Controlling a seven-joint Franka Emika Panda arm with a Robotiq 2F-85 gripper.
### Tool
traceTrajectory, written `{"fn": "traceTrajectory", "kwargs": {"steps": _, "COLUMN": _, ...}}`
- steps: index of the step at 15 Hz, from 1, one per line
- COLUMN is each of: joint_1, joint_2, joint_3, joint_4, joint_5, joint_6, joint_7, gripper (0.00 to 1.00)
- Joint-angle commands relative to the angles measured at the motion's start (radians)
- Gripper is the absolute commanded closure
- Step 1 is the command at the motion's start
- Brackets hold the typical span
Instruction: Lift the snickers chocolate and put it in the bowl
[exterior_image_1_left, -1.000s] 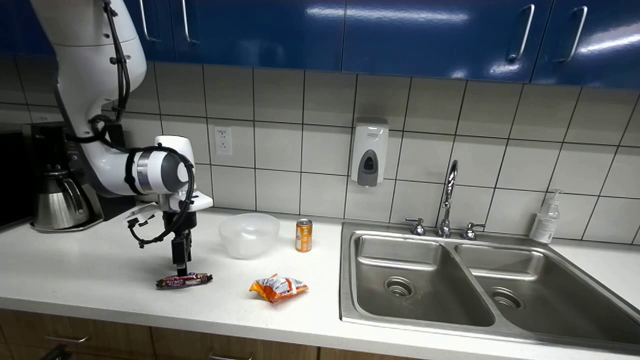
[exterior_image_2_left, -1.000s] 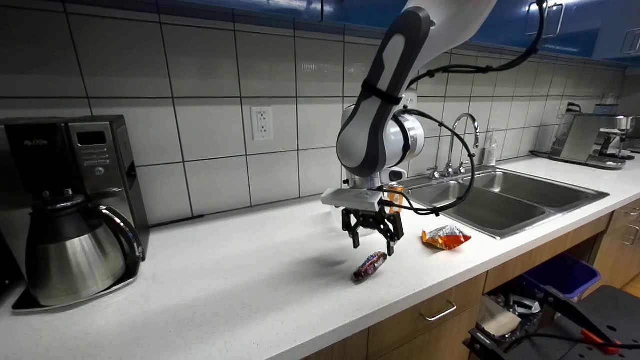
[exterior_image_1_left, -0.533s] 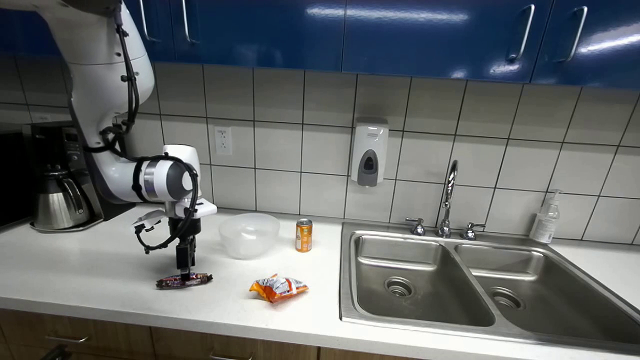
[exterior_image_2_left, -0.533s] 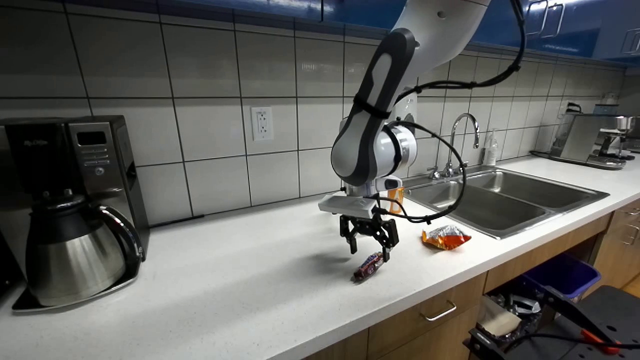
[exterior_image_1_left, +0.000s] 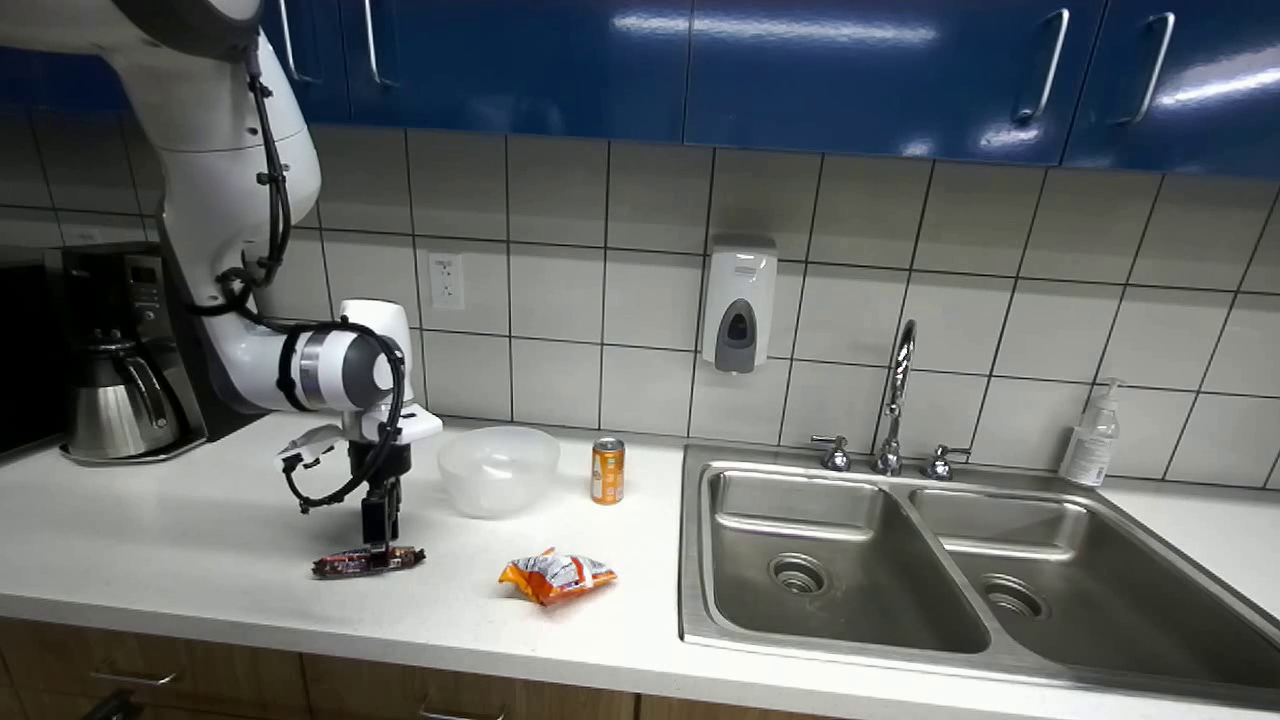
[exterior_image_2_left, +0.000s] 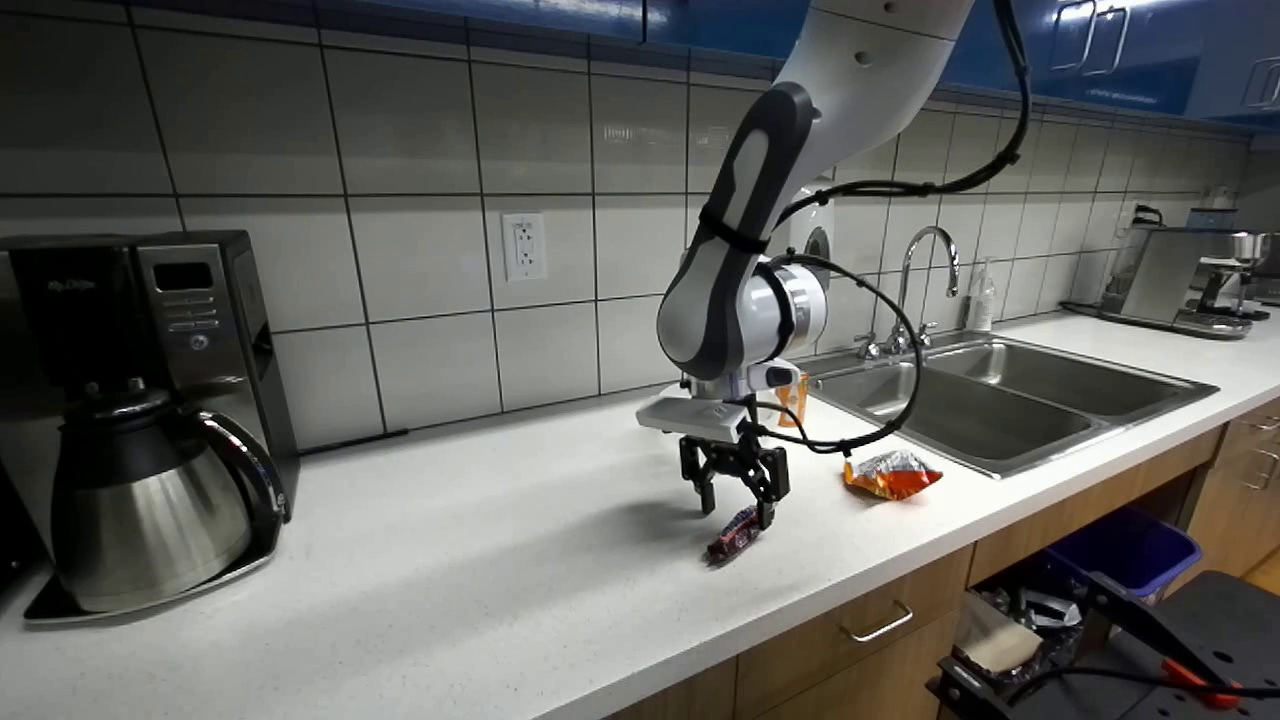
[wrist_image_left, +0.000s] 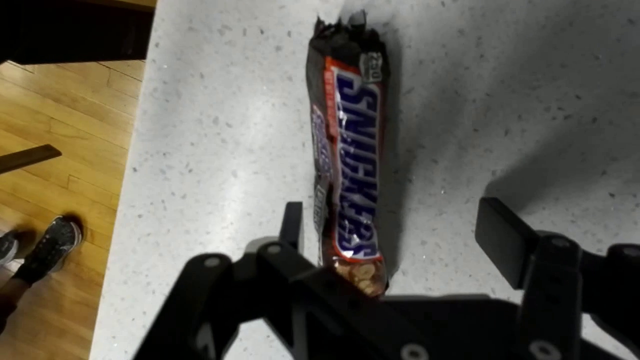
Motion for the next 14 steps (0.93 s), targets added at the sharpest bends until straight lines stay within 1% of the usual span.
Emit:
{"fn": "traceTrajectory", "kwargs": {"steps": 1, "joint_1": 0.014, "joint_2": 0.007, "joint_3": -0.019, "joint_4": 0.021, "joint_5": 0.032, "joint_6": -0.003, "joint_7": -0.033, "gripper": 0.42}}
{"fn": "traceTrajectory", "kwargs": {"steps": 7, "joint_1": 0.017, "joint_2": 0.0, "joint_3": -0.03, "joint_4": 0.017, "joint_5": 0.03, "joint_6": -0.003, "joint_7": -0.028, "gripper": 0.89}}
{"fn": "traceTrajectory", "kwargs": {"steps": 8, "joint_1": 0.017, "joint_2": -0.001, "joint_3": -0.031, "joint_4": 0.017, "joint_5": 0.029, "joint_6": -0.003, "joint_7": -0.028, "gripper": 0.95}}
{"fn": "traceTrajectory", "kwargs": {"steps": 11, "joint_1": 0.018, "joint_2": -0.002, "joint_3": -0.031, "joint_4": 0.015, "joint_5": 0.03, "joint_6": -0.004, "joint_7": -0.028, "gripper": 0.94}}
{"fn": "traceTrajectory", "kwargs": {"steps": 14, "joint_1": 0.055, "joint_2": -0.046, "joint_3": -0.051, "joint_4": -0.019, "joint_5": 0.002, "joint_6": 0.006, "joint_7": -0.005, "gripper": 0.94}}
